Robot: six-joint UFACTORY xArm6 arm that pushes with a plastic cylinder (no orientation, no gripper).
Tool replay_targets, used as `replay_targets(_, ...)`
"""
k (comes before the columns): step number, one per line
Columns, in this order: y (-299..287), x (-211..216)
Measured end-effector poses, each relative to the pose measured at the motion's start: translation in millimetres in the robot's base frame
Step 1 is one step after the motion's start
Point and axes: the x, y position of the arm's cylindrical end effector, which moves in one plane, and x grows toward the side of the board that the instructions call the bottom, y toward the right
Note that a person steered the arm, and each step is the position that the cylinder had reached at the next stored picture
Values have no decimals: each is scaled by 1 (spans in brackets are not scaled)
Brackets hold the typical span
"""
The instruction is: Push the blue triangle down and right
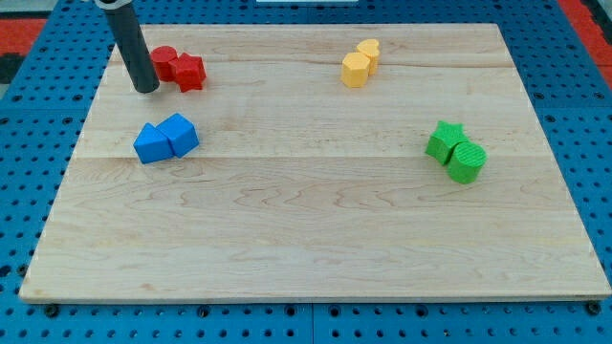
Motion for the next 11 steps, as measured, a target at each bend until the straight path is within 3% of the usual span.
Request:
replay_targets(2, 0, 18)
replay_targets(3, 35, 61)
replay_targets(4, 33, 102)
replay_targets(5, 17, 104)
replay_targets(6, 19, 137)
replay_targets(8, -33, 152)
replay_targets(9, -12, 179)
replay_targets(10, 42, 179)
replay_targets(11, 29, 179)
